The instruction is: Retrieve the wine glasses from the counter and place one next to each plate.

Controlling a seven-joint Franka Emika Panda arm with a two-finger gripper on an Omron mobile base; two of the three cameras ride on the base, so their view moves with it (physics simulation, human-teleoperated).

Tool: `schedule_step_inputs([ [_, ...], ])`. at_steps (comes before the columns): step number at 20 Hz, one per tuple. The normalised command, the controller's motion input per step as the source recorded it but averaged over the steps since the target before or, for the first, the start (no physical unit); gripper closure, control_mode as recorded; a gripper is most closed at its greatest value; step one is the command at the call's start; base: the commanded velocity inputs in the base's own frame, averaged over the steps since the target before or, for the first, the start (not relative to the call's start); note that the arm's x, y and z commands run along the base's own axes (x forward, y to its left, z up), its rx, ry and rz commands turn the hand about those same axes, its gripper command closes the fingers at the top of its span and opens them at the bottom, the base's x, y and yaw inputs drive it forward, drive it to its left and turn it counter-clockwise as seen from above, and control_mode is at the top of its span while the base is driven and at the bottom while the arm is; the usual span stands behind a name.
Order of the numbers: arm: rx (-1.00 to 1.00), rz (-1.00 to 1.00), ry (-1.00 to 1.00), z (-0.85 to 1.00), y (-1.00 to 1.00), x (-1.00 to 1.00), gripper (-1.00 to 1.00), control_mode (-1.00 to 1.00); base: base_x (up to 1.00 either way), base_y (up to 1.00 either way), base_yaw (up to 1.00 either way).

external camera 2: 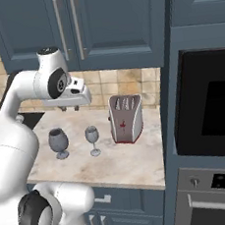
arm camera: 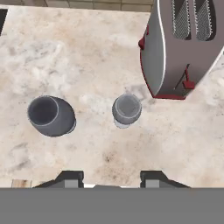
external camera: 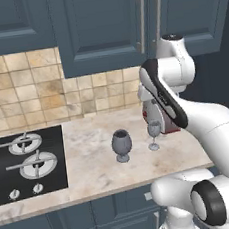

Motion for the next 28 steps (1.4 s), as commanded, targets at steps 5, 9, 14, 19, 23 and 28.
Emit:
schedule_step_inputs([
  [5, 0.01, 0.0, -0.05, 0.0, 0.0, -0.47, -1.0, -1.0, 0.0, 0.0, 0.0],
  [9, 0.05, -0.18, -0.15, 0.0, 0.0, -0.94, -1.0, -1.0, 0.0, 0.0, 0.0],
  [14, 0.21, -0.38, -0.05, 0.0, -0.01, -0.69, -1.0, -1.0, 0.0, 0.0, 0.0],
  [19, 0.32, -0.43, 0.0, 0.0, 0.0, -0.42, -1.0, -1.0, 0.0, 0.0, 0.0],
  [23, 0.39, -0.35, 0.0, 0.0, -0.01, -0.28, -1.0, -1.0, 0.0, 0.0, 0.0],
  [28, 0.41, -0.2, 0.0, -0.03, -0.03, -0.04, -1.0, -1.0, 0.0, 0.0, 0.0],
])
